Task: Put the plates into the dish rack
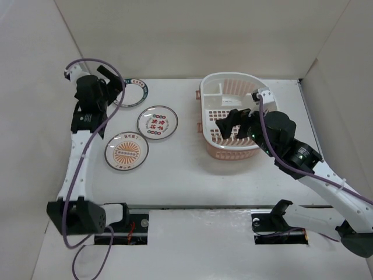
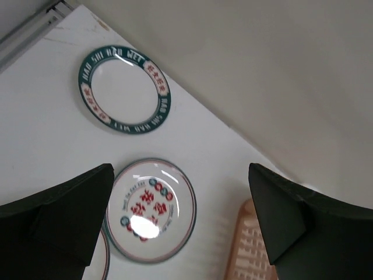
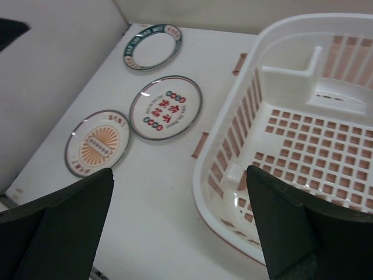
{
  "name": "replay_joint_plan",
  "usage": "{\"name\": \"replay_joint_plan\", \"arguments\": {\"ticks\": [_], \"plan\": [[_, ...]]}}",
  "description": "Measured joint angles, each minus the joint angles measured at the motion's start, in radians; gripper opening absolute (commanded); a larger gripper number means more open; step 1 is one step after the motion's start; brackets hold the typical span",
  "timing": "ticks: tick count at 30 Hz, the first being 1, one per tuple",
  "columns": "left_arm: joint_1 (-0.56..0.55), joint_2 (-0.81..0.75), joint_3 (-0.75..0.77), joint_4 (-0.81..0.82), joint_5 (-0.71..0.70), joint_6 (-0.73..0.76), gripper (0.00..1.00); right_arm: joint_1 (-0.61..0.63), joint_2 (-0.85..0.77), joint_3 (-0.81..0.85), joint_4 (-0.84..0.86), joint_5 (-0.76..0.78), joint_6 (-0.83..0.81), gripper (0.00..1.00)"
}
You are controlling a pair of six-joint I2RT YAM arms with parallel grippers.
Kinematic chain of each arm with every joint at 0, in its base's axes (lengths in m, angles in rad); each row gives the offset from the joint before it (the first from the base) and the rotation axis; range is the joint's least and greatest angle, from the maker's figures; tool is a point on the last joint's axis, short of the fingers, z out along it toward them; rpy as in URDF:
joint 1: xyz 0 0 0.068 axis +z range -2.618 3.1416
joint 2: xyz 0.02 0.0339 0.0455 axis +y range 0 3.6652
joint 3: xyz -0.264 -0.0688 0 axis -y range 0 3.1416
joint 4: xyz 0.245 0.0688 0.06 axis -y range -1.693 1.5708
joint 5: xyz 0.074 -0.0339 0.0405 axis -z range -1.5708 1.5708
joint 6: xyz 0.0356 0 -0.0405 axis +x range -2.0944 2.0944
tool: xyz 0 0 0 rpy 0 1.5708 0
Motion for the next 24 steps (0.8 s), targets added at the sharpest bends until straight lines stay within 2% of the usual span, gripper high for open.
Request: {"name": "replay_joint_plan", "arguments": {"ticks": [5,8,13,18,24], "plan": [[0.225,0.304,0.045,0.194,0.232,-0.066,1.00,0.021,0.003,-0.005,0.041,-0.071,-0.002,1.00],[0.299,0.489,0.043,0.255,0.317,-0.092,1.00,0.026,0.007,-0.005,0.049,-0.082,-0.010,1.00],[0.347,0.677,0.040,0.262,0.423,-0.100,1.00,0.026,0.002,-0.006,0.051,-0.095,-0.022,1.00],[0.376,0.765,0.071,0.300,0.528,-0.096,1.00,0.026,-0.007,-0.012,0.058,-0.100,-0.026,1.00],[0.389,0.865,0.137,0.381,0.585,-0.100,1.00,0.026,-0.008,-0.012,0.071,-0.099,-0.037,1.00]]}}
